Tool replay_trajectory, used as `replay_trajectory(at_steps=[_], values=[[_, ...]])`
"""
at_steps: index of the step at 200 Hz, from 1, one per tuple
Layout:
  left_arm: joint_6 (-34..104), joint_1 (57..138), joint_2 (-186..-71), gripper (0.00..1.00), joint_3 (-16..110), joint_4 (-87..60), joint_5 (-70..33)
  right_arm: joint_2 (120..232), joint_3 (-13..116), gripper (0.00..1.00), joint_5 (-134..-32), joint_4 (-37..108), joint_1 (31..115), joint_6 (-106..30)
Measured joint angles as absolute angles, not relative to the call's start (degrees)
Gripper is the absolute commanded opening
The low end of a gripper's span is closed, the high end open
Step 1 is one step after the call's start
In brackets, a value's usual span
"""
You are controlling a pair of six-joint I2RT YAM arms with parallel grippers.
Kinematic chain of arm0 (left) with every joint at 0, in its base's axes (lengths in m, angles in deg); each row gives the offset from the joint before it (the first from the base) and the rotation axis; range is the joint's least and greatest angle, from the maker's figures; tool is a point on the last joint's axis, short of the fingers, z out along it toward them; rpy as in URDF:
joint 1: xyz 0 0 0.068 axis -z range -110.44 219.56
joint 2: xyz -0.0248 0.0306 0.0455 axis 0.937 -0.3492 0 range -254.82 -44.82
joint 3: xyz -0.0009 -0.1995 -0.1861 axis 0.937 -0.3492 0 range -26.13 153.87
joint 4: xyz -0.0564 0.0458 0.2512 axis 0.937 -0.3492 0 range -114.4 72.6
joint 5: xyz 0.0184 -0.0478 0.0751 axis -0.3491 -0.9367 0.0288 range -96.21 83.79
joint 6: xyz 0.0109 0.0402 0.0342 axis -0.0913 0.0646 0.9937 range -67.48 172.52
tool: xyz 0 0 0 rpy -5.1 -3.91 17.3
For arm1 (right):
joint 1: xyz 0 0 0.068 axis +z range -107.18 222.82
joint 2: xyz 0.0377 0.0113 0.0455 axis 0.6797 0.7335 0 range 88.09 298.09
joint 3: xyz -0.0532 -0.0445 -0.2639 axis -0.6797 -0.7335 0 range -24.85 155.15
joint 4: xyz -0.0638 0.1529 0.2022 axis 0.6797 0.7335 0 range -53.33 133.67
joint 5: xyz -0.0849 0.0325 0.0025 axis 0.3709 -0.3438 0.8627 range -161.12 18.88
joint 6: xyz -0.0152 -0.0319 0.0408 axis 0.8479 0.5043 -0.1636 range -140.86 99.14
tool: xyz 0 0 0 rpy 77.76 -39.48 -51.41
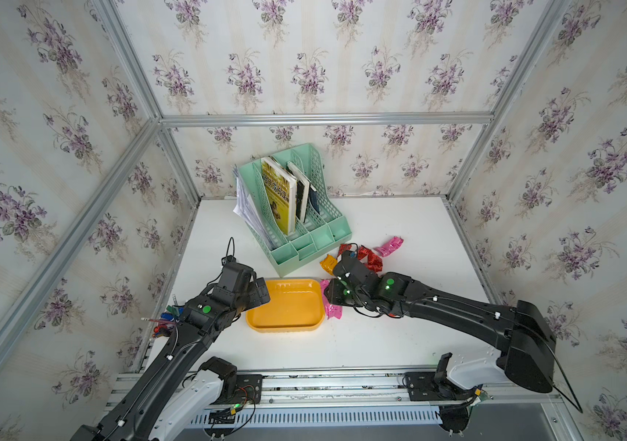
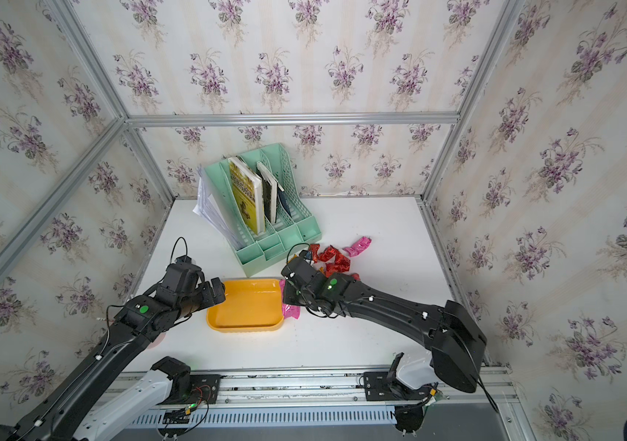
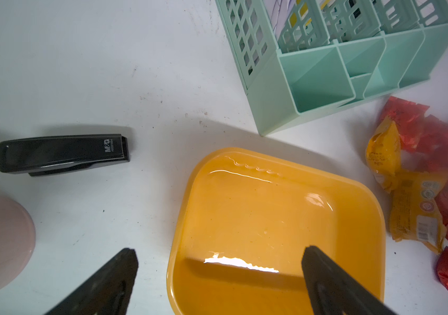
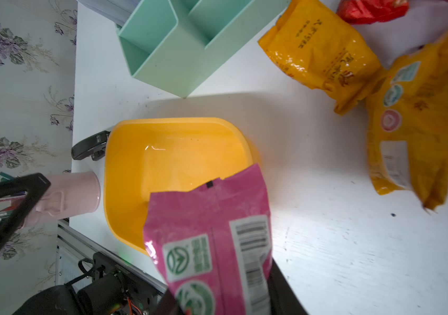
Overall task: Put the tea bags into the storage box
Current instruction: Place the tea bag in the storage box.
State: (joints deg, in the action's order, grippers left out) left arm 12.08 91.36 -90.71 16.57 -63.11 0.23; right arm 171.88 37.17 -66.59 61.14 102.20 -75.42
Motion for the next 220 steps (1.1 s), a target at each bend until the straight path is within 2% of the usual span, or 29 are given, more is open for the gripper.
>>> replay_trajectory(at_steps=[37, 89, 127, 145, 161, 220], values=[[10.04, 91.30, -83.94, 0.99, 12.96, -66.11, -0.84, 180.17, 44.01, 0.33, -64.33, 58.74, 106.11, -79.18], [7.53, 91.28, -75.02, 0.99, 10.91, -71.40, -1.83, 187.86, 46.74, 0.34, -59.64, 59.26, 107.27, -83.38], [7.16, 91.28, -71.87, 0.99, 10.17, -72.10, -2.09, 195.18, 52.60, 0.42, -56.79, 61.80, 107.29, -84.12], [7.18, 91.28, -72.42, 0.99, 10.17, -72.08, -2.33, 197.30, 54.37, 0.50, -56.20, 63.77, 107.38, -84.95], [7.31, 91.28, -73.45, 0.99, 10.19, -72.05, -3.51, 197.59, 54.78, 0.56, -55.40, 65.49, 107.42, -85.48], [8.69, 91.28, -74.95, 0.99, 10.19, -71.73, -5.69, 188.23, 52.25, 0.63, -51.11, 68.90, 107.38, -86.86]])
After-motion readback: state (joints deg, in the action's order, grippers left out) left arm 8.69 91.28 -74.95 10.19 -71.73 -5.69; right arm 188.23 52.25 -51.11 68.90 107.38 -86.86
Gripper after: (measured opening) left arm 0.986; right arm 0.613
